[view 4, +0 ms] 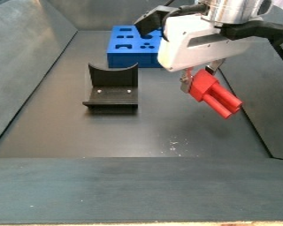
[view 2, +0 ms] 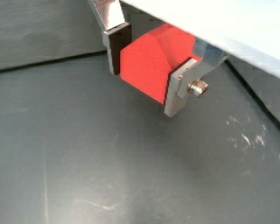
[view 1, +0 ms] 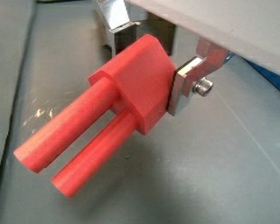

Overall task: Pick up the 3 prong object. Move up. Rotate the 3 prong object. Place the 3 prong object on the fixture. Regrasp the 3 prong object. Move to above the board. Insert the 3 prong object.
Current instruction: Rotate the 3 prong object.

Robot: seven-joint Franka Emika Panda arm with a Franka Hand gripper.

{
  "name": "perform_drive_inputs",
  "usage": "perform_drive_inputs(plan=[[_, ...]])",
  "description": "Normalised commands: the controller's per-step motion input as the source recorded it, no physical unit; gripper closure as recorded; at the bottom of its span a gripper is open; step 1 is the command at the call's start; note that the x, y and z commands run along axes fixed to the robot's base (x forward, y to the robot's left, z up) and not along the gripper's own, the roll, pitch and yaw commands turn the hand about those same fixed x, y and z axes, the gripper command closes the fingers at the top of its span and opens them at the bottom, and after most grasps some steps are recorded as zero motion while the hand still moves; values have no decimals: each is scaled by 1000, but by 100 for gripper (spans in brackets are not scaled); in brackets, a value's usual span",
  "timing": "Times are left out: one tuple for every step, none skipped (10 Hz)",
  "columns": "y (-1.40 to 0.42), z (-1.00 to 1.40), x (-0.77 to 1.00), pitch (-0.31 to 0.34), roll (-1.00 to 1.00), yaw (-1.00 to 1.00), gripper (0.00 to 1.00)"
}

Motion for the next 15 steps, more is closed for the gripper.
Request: perform_drive_inputs(plan=[[17,29,-12,-15,5,-1000,100],[17,29,-12,-18,6,-1000,100],[17,29,-12,-22,7,-1000,100],[17,28,-12,-27,9,-1000,100],[17,28,-13,-29,10,-944,100],[17,27,-13,-29,10,-548,100],[17,26,-13,-28,10,-422,100],[17,25,-14,-28,10,-246,100],[0,-1000,0,0,0,0,100],[3,-1000,21,-14,2,42,100],[1,-933,45,-33,-8,42,100],[0,-814,47,-45,-30,34,100],[1,-753,45,-52,-38,30,100],[5,-633,40,-66,-56,24,100],[8,-548,37,-72,-69,22,100]])
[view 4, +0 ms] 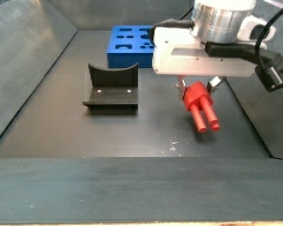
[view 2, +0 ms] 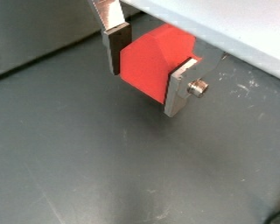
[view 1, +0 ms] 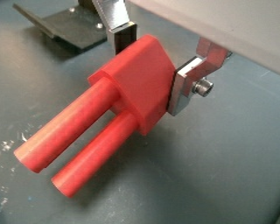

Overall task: Pick up the 3 prong object. Move up. Rotate the 3 prong object. Place the 3 prong object on the fixture. Regrasp the 3 prong object. Move to above the board. Insert the 3 prong object.
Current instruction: Rotate the 3 prong object.

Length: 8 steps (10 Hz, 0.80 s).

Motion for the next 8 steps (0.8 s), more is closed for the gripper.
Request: perform_drive_inputs(plan=[[10,-468,37,-78,-81,20,100],[11,-391,37,-85,-93,16,100],[11,-299,34,-98,-105,13,100],[12,-235,32,-104,-114,14,100],[0,0,0,0,0,0,0],[0,1000,0,0,0,0,0],[0,1000,-5,12,0,0,0],[1,1000,-14,40,3,-4,0]])
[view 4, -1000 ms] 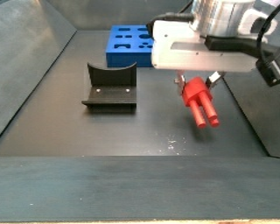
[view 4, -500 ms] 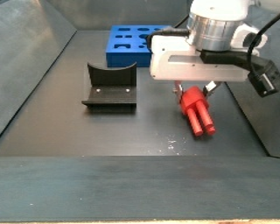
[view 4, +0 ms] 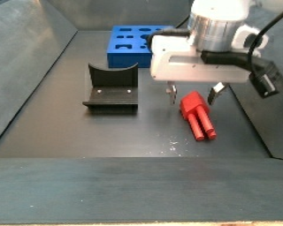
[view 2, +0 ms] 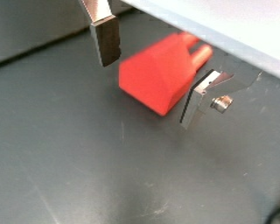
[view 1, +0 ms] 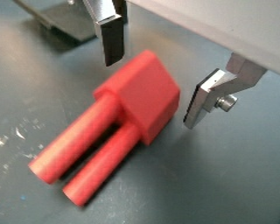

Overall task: Pick up the 3 prong object. Move up. Rotate the 3 prong object. Place the 3 prong object on the fixture. Regrasp the 3 prong object. Move to above the board. Insert the 3 prong object.
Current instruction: Rotate the 3 prong object.

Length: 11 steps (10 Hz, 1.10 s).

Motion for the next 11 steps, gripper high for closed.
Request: perform_drive_inputs(plan=[[5,1000,-11,82,12,-10,0],[9,1000,-9,101,26,-14,0],[12,1000,-15,117,51,-19,0],[13,1000,-19,119,66,-22,0],[15,1000,-22,126,92,-21,0],[12,990,-24,132,104,-10,0],[4,856,-22,137,119,5,0],[0,0,0,0,0,1000,0],[-13,-129,-6,1,1,1000,0],[-14,-230,-19,3,2,1000,0],[-1,-243,16,3,3,1000,0]])
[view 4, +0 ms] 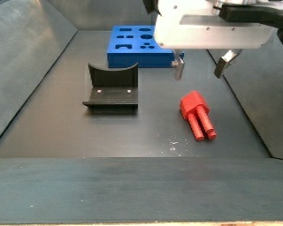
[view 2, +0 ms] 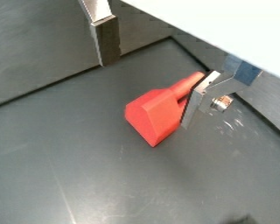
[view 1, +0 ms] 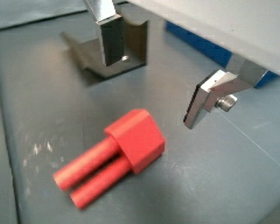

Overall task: Pick up the 3 prong object. Move up. Rotate the 3 prong object. Place the 3 prong object on the fixture. Regrasp the 3 prong object. Move to above the board. Insert the 3 prong object.
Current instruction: Rotate the 3 prong object.

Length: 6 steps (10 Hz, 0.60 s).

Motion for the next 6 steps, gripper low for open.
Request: perform_drive_inputs(plan=[[-4,-186,37,2,2,1000,0],[-9,-108,34,2,1,1000,0],[-9,-74,32,2,0,1000,0],[-10,-63,30,2,0,1000,0],[-10,-61,30,2,0,1000,0],[-10,-60,31,2,0,1000,0]])
